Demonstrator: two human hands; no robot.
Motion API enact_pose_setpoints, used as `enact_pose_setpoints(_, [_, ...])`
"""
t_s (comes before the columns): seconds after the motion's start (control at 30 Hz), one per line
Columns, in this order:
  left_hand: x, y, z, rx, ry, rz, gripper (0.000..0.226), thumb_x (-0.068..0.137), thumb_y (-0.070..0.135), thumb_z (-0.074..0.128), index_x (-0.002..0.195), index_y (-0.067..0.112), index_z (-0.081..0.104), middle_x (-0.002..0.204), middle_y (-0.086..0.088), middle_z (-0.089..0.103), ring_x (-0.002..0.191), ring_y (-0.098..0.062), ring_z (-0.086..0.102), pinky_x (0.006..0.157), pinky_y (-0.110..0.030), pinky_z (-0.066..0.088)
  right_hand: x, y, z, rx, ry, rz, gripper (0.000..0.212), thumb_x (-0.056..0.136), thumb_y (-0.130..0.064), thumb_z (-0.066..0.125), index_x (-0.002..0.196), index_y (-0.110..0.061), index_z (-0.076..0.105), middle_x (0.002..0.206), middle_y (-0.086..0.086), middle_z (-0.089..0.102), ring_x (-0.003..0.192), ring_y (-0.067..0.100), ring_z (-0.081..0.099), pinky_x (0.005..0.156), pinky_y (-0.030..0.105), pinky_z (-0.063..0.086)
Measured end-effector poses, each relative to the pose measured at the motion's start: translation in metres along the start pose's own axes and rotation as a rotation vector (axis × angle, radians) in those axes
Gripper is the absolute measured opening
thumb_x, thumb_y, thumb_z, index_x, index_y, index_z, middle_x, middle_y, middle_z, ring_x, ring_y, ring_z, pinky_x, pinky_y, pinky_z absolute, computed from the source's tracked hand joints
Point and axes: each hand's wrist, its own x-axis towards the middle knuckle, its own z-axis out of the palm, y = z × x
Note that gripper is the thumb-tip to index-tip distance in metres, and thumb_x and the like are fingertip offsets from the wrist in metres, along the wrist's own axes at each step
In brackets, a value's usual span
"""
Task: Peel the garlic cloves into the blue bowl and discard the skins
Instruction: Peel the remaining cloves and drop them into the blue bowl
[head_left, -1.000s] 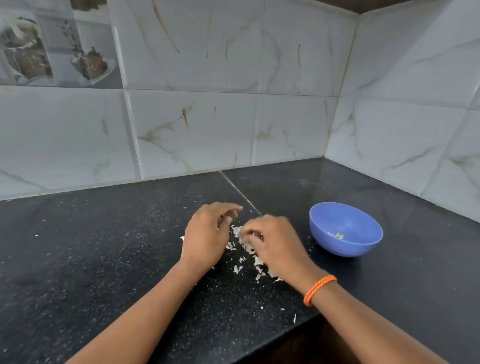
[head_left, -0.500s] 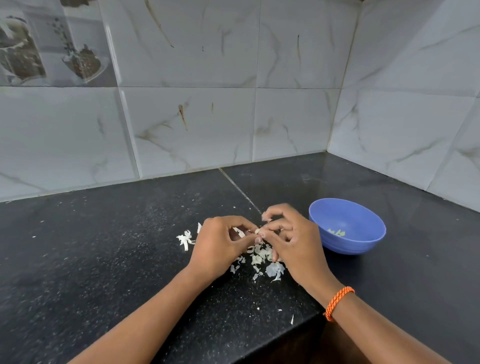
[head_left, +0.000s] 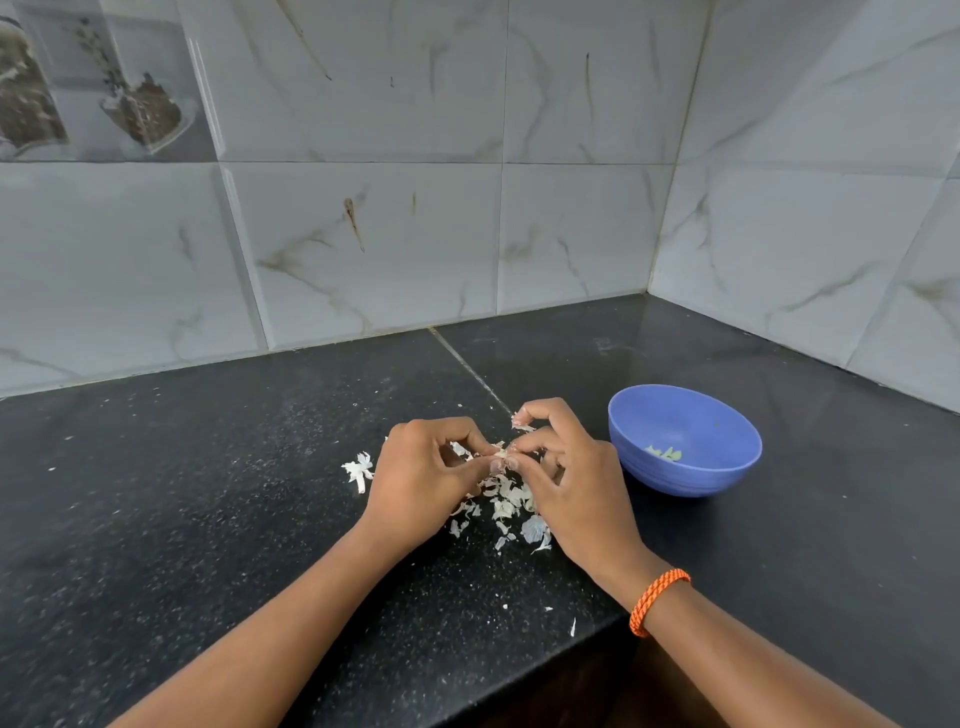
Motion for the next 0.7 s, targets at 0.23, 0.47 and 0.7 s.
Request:
enact_pose_setpoints(0.23, [-0.002, 0.008, 0.000, -0.156, -0.049, -0.066, 0.016, 0.087, 0.025, 0.091, 0.082, 0.018, 0.078, 0.075, -0.006, 0.079, 0.065, -0.026, 0.078, 0.069, -0.050, 0.062, 0.001, -0.004, -0.003, 0.359, -0.002, 0.140, 0.042, 0.093, -0.009, 0.078, 0.124, -0.031, 0.062, 0.086, 0.002, 0.077, 0.060, 0.035, 0.058, 0.057, 0.036, 0.054])
enact_pose_setpoints(0.47, [-0.004, 0.012, 0.004, -0.161, -0.039, -0.065, 0.014, 0.087, 0.021, 0.091, 0.080, 0.016, 0.080, 0.070, -0.004, 0.077, 0.060, -0.023, 0.075, 0.058, -0.044, 0.054, 0.001, -0.007, 0.001, 0.620, 0.027, 0.244, 0.052, 0.089, 0.009, 0.073, 0.128, -0.025, 0.066, 0.083, 0.014, 0.069, 0.056, 0.019, 0.048, 0.050, 0.025, 0.043])
enact_pose_setpoints(0.7, [-0.006, 0.011, 0.008, -0.368, -0.070, -0.167, 0.011, 0.092, 0.013, 0.085, 0.090, 0.006, 0.078, 0.088, -0.009, 0.078, 0.062, -0.032, 0.072, 0.056, -0.034, 0.056, 0.003, -0.007, 0.002, 0.677, 0.033, 0.280, 0.055, 0.088, 0.009, 0.073, 0.128, -0.029, 0.069, 0.080, 0.014, 0.065, 0.054, 0.019, 0.041, 0.048, 0.030, 0.037])
